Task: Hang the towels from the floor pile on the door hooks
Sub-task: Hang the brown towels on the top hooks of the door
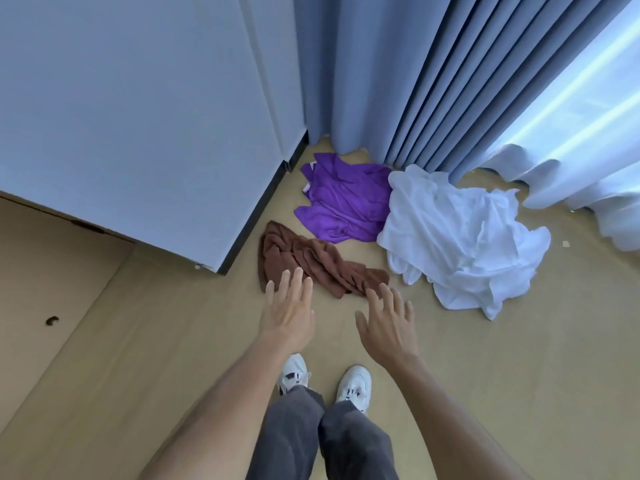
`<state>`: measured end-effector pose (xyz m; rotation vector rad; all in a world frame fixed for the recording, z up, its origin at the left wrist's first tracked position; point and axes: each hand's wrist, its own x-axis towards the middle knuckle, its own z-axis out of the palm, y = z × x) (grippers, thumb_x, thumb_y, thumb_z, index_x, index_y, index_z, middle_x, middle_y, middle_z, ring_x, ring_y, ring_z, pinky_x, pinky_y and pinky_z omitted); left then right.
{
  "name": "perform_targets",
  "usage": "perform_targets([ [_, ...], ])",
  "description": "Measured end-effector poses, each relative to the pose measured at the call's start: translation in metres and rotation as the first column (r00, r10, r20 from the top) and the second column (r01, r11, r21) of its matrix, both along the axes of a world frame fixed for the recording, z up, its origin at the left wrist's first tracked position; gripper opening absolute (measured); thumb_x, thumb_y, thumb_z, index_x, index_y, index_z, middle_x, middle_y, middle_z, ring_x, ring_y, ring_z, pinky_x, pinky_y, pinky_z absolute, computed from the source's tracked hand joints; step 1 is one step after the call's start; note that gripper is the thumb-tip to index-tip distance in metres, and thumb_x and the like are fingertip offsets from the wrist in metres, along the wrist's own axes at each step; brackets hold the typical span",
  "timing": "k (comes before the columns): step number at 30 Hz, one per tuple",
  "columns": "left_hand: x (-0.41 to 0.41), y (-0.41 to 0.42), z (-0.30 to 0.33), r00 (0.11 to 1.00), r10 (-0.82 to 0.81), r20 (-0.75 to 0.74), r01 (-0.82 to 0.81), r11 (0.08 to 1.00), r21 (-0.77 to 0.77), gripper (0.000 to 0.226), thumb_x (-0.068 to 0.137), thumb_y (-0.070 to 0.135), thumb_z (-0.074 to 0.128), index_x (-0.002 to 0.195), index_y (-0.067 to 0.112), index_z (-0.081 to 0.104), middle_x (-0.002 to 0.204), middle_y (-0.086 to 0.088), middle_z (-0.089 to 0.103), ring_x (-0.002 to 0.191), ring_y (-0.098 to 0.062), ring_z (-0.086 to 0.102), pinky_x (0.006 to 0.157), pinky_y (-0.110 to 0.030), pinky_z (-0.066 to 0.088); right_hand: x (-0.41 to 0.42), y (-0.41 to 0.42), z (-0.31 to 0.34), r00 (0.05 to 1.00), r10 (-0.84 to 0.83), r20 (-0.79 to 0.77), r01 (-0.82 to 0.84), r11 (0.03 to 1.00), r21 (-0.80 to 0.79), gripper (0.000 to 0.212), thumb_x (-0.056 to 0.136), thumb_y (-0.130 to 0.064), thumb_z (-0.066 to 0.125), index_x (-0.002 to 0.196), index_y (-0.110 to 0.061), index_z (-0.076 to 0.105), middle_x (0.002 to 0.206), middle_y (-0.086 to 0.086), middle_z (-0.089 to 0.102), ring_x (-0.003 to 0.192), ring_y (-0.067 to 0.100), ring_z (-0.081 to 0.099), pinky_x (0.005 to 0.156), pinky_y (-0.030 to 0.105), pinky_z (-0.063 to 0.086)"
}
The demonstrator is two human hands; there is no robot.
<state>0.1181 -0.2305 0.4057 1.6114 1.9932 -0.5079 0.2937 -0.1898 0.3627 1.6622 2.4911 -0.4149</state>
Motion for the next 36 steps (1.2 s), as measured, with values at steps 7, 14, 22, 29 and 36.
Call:
perform_targets([
  [7, -0.018, 0.032, -0.211, 1.000, -0.011, 0.018, 0.011, 1.000, -0.020, 0.062, 0.100, 0.030, 0.034, 0.153, 0.014, 0.005, 0.161, -0.005, -0.006, 0.148, -0.025, -0.003, 0.119, -0.046, 0.006, -0.020, 0.038, -0.218, 0.997, 0.072, 0.035, -0.071, 0.997, -0.019, 0.036, 0.068, -0.029, 0.076, 0.094, -0.007, 0.062, 0.112, 0.016, 0.061, 0.107, 0.037, 0.058, 0.083, 0.049, 0.049],
  [14, -0.055, 0.062, -0.391, 0.999, -0.041, -0.016, 0.041, 0.999, -0.010, 0.063, 0.100, 0.032, 0.034, 0.153, 0.012, 0.005, 0.161, -0.006, -0.006, 0.148, -0.026, -0.002, 0.119, -0.047, 0.007, -0.055, 0.082, -0.402, 0.981, 0.137, 0.136, -0.136, 0.991, -0.015, 0.037, 0.063, -0.029, 0.080, 0.087, -0.006, 0.062, 0.110, 0.021, 0.062, 0.107, 0.040, 0.059, 0.083, 0.054, 0.050],
  [22, -0.079, 0.069, -0.468, 1.000, -0.003, -0.003, 0.003, 1.000, -0.017, 0.063, 0.100, 0.030, 0.035, 0.152, 0.012, 0.005, 0.161, -0.007, -0.007, 0.148, -0.027, -0.003, 0.119, -0.048, 0.006, -0.095, 0.108, -0.475, 0.963, 0.207, 0.176, -0.223, 0.972, 0.079, 0.015, 0.064, -0.012, 0.070, 0.074, -0.007, 0.061, 0.108, 0.020, 0.060, 0.096, 0.037, 0.059, 0.078, 0.043, 0.050],
  [29, -0.060, 0.053, -0.322, 0.995, 0.067, 0.071, -0.065, 0.997, -0.036, 0.064, 0.098, 0.027, 0.040, 0.152, 0.012, 0.010, 0.161, -0.006, -0.002, 0.148, -0.027, -0.001, 0.119, -0.047, 0.007, -0.066, 0.099, -0.300, 0.978, 0.207, -0.002, -0.207, 0.978, -0.004, 0.027, 0.060, -0.009, 0.065, 0.084, -0.003, 0.055, 0.105, 0.017, 0.059, 0.087, 0.035, 0.057, 0.071, 0.041, 0.047],
  [36, -0.060, 0.079, -0.049, 0.990, 0.074, 0.118, -0.083, 0.994, 0.073, 0.058, 0.094, 0.019, 0.046, 0.146, 0.012, 0.021, 0.155, -0.006, 0.019, 0.145, -0.027, 0.011, 0.116, -0.042, 0.015, -0.066, 0.106, 0.011, 0.961, 0.191, -0.200, -0.203, 0.979, -0.037, 0.049, 0.080, -0.029, 0.020, 0.096, -0.003, 0.057, 0.112, 0.010, 0.059, 0.099, 0.032, 0.057, 0.080, 0.041, 0.045],
])
